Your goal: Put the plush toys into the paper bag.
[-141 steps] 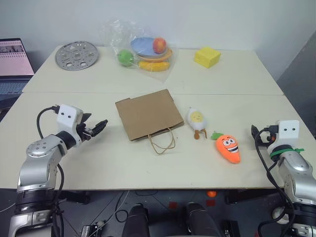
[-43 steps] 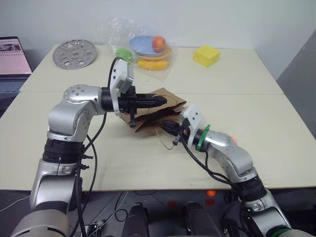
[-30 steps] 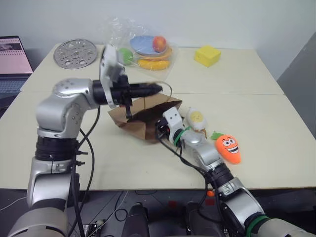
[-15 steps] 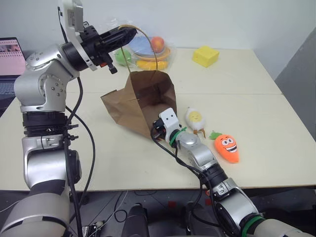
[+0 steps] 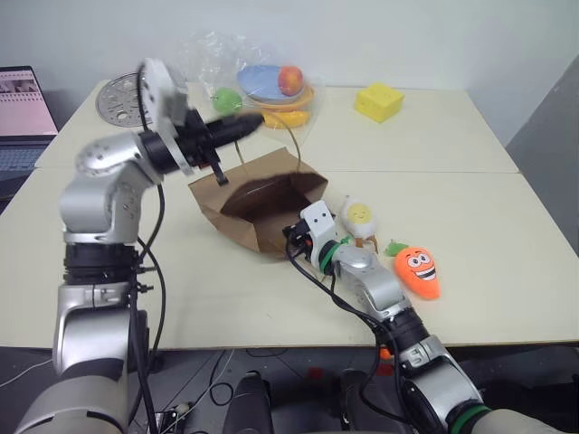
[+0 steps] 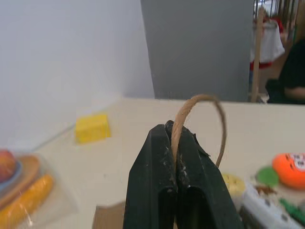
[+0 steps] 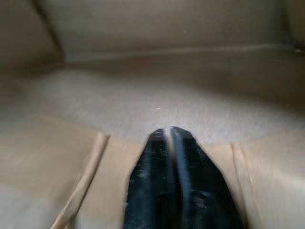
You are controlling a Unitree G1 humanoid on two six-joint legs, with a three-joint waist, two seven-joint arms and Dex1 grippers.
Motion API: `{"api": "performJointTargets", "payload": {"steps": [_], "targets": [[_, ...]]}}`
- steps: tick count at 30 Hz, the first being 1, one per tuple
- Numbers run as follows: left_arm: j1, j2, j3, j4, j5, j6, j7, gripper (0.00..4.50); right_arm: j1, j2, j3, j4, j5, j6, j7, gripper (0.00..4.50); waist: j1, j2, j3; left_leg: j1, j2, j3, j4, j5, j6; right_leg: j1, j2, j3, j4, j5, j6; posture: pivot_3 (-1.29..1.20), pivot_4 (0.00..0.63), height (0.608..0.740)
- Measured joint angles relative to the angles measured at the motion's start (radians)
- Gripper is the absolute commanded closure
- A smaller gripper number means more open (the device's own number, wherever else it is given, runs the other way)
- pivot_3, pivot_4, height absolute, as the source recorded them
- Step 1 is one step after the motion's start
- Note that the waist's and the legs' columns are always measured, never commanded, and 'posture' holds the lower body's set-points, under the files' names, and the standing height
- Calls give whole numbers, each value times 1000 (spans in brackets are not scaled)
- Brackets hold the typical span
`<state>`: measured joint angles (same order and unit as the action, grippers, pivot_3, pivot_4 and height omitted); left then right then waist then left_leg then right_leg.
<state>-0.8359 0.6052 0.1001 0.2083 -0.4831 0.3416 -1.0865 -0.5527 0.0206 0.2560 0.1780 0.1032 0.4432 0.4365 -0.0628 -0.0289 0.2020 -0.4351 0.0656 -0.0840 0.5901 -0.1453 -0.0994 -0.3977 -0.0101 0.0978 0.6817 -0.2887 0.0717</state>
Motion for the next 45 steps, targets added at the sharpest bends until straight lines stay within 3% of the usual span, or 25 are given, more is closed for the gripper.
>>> {"api": "performJointTargets", "payload": {"steps": [9,13,17,23,26,37,40,45], "targets": [[-5,4,-5,-11,-5,3,-18,4500,88,-179,-60,-479,121,199,81,25,6,0,0,0,0,0,0,0,0,0,0,0,-1,-1,1,0,150,740],[-5,11,-5,-12,-4,2,-24,4500,122,-232,-176,-551,139,178,40,25,6,0,0,0,0,1,0,0,0,0,0,1,-1,-2,4,0,150,740],[-9,20,-5,-12,-4,2,-37,4500,148,-310,-186,-450,17,165,-58,25,6,0,0,1,0,2,1,0,0,0,0,2,-1,-2,4,0,150,740],[-34,26,-7,-12,-4,3,-40,4500,152,-229,-158,-279,-19,206,-145,25,0,0,0,0,0,2,-1,0,0,-1,0,2,0,-2,3,0,150,740],[-34,31,-7,-12,-3,4,-41,4500,147,-220,-160,-259,-29,197,-165,566,3,0,0,0,0,2,-1,0,0,-2,0,2,-1,-2,3,0,150,740],[-34,38,-7,-16,-3,18,-39,4500,147,-229,-161,-268,-25,180,-146,4150,3,0,0,0,0,2,-1,0,0,-2,0,2,-1,-2,4,0,150,740],[-34,39,-7,-18,-3,24,-41,4500,145,-266,-181,-316,17,186,-94,4291,3,0,0,0,0,2,-1,0,0,-2,0,2,-1,-2,4,0,150,740],[-32,43,-11,-28,-3,26,-59,4500,62,-444,-199,-515,216,328,154,4291,4,1,0,0,0,1,-1,0,0,-1,0,1,-1,-2,4,0,150,740]]}}
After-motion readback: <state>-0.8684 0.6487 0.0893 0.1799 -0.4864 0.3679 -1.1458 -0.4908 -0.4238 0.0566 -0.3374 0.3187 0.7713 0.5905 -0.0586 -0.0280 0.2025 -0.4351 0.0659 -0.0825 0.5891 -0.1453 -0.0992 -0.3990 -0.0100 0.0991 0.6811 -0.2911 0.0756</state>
